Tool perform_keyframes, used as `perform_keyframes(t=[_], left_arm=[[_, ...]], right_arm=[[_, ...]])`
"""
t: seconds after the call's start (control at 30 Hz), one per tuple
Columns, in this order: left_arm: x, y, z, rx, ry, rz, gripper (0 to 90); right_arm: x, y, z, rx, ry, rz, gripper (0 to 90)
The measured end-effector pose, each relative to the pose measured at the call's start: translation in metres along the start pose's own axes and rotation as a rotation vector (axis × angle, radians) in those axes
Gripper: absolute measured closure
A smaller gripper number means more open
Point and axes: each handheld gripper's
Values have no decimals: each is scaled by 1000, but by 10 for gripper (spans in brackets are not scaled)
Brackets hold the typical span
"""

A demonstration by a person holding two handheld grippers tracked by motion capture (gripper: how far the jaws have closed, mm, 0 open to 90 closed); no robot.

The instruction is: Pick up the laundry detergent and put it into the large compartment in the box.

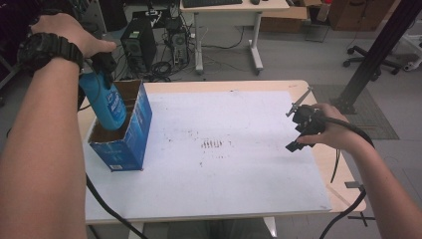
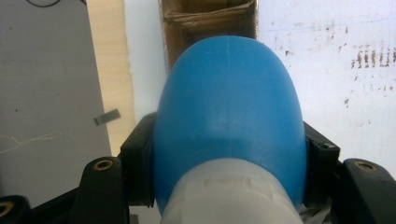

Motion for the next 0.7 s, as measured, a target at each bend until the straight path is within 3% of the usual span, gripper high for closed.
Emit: perform_keyframes(t=[0.7], left_arm=[[-1, -12, -7, -3, 6, -17, 376]], right_arm=[[6, -2, -4, 8, 13, -12, 137]])
Point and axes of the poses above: each handheld gripper's, and its own axes: y roughly backward along the jaws, x roughly out of its top, z roughly to its right, and after that the axes turned 8 degrees about x, right-handed
